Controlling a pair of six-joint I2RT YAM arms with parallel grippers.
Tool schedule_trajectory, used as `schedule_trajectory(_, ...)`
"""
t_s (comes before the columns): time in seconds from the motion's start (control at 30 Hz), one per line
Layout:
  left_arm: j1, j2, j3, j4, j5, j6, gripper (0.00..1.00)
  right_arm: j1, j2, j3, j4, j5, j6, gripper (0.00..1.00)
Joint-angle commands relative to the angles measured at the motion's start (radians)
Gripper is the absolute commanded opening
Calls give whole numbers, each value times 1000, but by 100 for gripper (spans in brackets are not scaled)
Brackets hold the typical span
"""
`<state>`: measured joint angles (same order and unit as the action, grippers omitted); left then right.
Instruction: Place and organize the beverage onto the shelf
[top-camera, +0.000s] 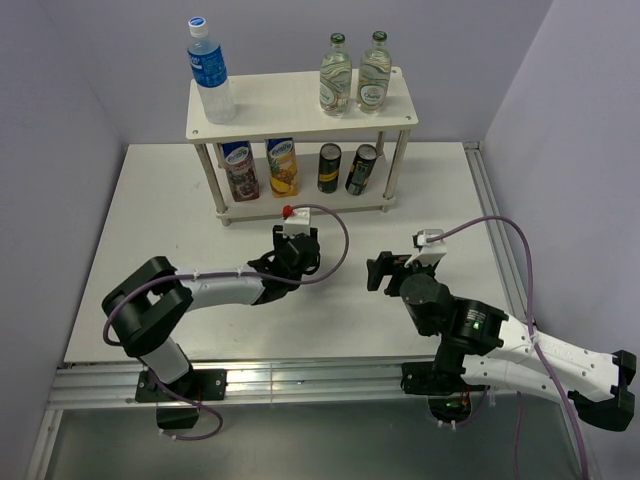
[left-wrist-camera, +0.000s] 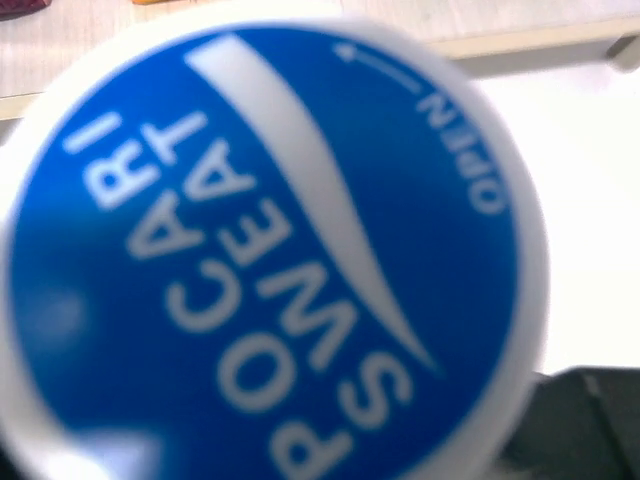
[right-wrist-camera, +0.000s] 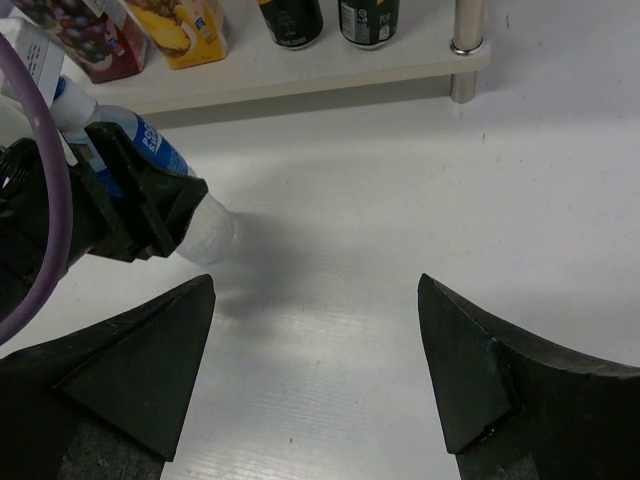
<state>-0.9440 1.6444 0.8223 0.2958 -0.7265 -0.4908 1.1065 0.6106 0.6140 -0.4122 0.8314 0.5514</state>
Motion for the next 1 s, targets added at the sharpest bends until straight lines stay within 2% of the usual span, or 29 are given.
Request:
schedule_trajectory(0.0,-6,-83,112,-94,-19,1,0,4,-11,6,16,44,-11,89)
schedule_trajectory(0.17,-1,-192,432,-507,-36,41,0,4,-17,12,21,49,-19,89)
schedule_trajectory(0.3,1,-248,665,-598,-60,150,0,4,-2,23,33,48,-19,89)
schedule_trajectory(0.4,11,-276,736,-584,-57,239,0,4,-5,20,52,40,-24,89)
schedule_trajectory(0.57,68,-259,932,-612,-24,297,0,4,2,26,61,38,-30,89)
schedule_trajectory(0.77,137,-227,997,-502,3,380,0,4,-11,6,69,40,-13,89)
schedule_trajectory(0.97,204,-199,988,-363,33,460,0,6,-31,-5,56,44,2,88)
